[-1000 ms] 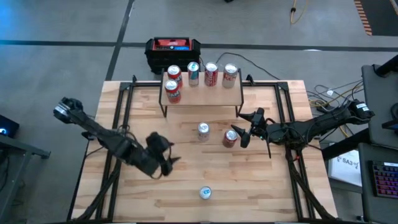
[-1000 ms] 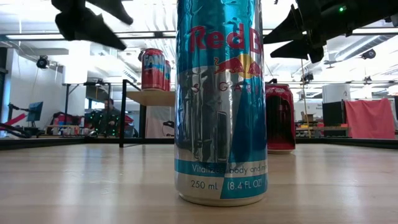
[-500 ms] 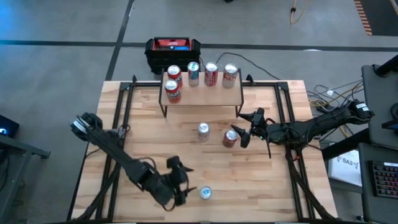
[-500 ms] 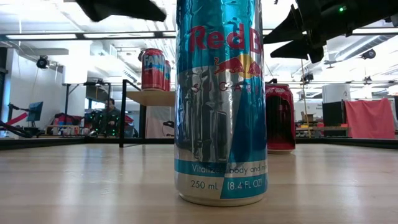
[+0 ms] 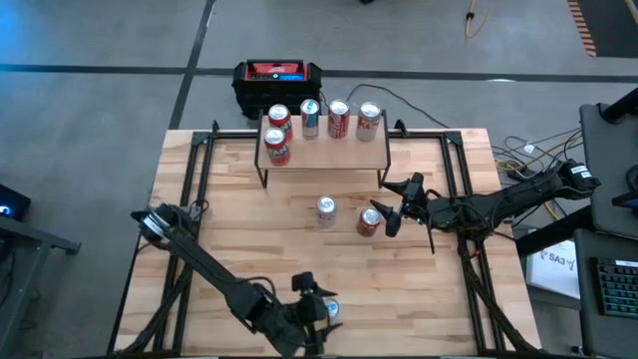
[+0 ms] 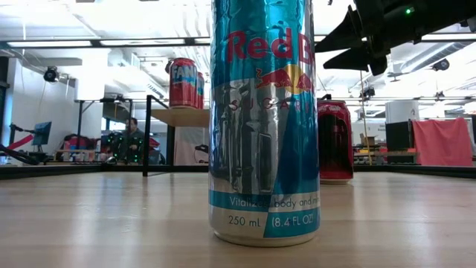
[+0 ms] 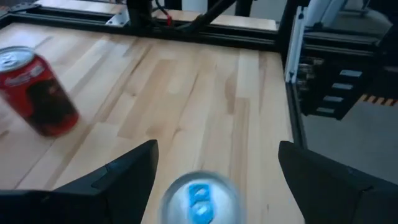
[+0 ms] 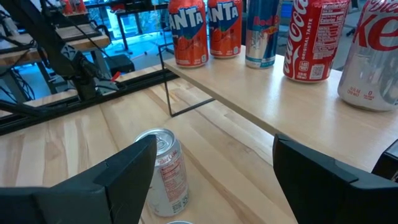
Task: Place canned beverage on shelf
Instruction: Put the blue soda can on the shelf aligned with the other blue soda can
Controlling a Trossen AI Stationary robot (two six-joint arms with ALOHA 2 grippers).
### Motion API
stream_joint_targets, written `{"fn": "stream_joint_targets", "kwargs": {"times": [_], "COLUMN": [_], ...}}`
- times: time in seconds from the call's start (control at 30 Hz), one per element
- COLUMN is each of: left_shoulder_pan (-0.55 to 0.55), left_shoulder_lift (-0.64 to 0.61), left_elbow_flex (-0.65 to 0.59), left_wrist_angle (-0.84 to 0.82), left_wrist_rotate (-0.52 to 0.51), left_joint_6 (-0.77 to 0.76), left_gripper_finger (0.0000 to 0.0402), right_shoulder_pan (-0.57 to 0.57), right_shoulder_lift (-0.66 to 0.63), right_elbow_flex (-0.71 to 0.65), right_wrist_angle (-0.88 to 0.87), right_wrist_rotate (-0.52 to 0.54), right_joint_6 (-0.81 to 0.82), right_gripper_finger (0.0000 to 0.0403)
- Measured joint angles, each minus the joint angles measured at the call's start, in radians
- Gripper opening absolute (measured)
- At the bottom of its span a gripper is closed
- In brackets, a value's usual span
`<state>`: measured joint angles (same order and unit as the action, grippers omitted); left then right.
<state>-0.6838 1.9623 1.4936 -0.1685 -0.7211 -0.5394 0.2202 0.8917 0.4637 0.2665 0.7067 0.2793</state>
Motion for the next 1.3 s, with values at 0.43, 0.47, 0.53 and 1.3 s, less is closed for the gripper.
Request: {"fn": "stream_joint_targets", "kwargs": {"times": [0.43,0.47,0.53,1.3], "left_shoulder_pan": [0.001,0.001,-0.002,-0.01], "left_shoulder_lift": [0.141,0.141,0.143,0.144], "left_elbow_flex": [0.142,0.142,0.142,0.147], "left_wrist_angle": [-0.116,-0.129,-0.139,-0.25], "left_wrist_rotate": [-0.062,-0.075,-0.084,-0.107], "left_joint_6": [-0.12,-0.134,-0.15,-0.234], "left_gripper_finger": [0.0333,0.0335,0.0338,0.0339], "right_shoulder_pan": [0.0,0.0,0.0,0.0], "right_shoulder_lift": [0.0,0.0,0.0,0.0], "right_elbow_flex": [0.0,0.0,0.0,0.0], "right_wrist_angle": [0.0,0.0,0.0,0.0], "right_wrist_rotate": [0.0,0.0,0.0,0.0], "right_joint_6": [0.0,0.0,0.0,0.0], "right_gripper_finger": [0.0299,0.0299,0.0299,0.0299]}}
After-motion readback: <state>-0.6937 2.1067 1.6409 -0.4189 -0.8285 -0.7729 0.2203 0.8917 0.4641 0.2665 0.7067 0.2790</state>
